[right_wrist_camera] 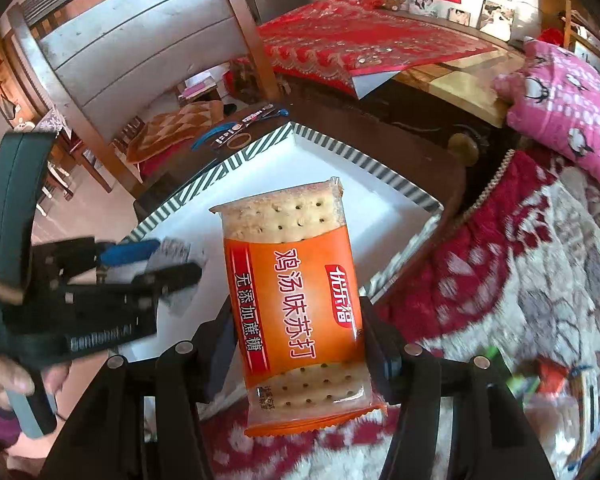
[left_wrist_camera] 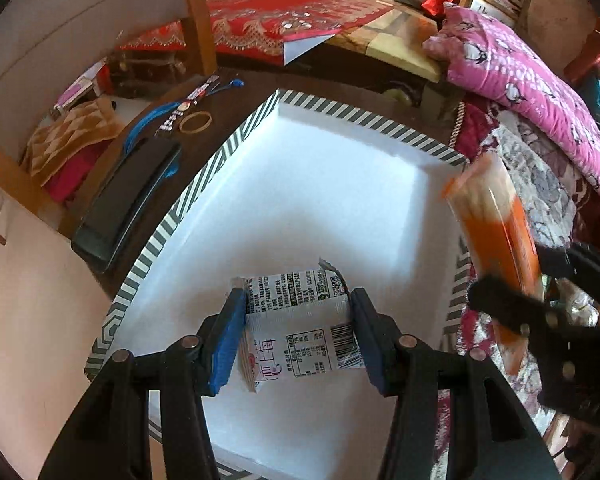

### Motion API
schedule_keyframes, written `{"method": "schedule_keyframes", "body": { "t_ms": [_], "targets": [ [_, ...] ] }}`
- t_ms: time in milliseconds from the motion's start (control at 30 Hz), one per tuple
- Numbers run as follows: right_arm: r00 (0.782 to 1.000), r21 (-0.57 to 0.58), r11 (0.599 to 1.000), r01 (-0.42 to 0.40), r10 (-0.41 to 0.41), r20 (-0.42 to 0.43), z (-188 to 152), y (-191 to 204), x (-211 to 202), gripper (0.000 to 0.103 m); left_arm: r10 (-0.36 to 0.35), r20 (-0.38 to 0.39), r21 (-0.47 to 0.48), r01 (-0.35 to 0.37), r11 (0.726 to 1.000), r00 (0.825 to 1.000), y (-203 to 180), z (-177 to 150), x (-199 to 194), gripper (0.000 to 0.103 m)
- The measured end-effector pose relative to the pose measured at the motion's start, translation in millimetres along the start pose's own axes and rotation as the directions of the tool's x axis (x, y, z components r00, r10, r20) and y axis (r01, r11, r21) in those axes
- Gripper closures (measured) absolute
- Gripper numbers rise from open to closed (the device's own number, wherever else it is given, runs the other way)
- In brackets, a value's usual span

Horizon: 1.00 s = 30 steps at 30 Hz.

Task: Organize snacks
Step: 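Carry both packs to the white tray and release them inside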

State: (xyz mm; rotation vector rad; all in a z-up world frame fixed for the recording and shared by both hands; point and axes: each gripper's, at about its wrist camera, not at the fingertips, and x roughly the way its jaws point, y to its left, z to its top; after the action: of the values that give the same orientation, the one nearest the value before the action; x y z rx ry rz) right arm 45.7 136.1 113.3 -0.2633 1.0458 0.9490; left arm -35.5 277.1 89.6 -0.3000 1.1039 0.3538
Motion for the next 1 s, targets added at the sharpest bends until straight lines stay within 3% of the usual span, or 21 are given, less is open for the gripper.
{"method": "schedule_keyframes", "body": {
  "t_ms": [300,633,900,1000],
  "targets": [
    [0.998,-0.012,1.000,-0.002,0.001,-0.063,36.1,3.5,52.7,0.042,0.013,-0.038,-0.020,-0.014,1.000,0.999,13.7,1.8,21.3,0.051],
    [0.989,-0.019,1.000,0.008,-0.011,-0.148,46.1,2.2,100.3,0.044,0.019,-0.077,-0.033,-0.022,0.999,0.997,17.3,2.0,43.6,0.051],
    [0.994,0.030,0.999,-0.037,0.040,-0.106,42.5,4.3,86.5,0.042,0.042,-0.066,-0.032,-0.044,0.999,0.997,15.0,2.8,45.4,0.045],
    [0.997,0.030,0.999,-0.028,0.030,-0.072,41.5,5.7,72.1,0.034,0.043,-0.068,-0.033,-0.046,0.998,0.997,13.7,2.2,44.3,0.040]
  ]
}}
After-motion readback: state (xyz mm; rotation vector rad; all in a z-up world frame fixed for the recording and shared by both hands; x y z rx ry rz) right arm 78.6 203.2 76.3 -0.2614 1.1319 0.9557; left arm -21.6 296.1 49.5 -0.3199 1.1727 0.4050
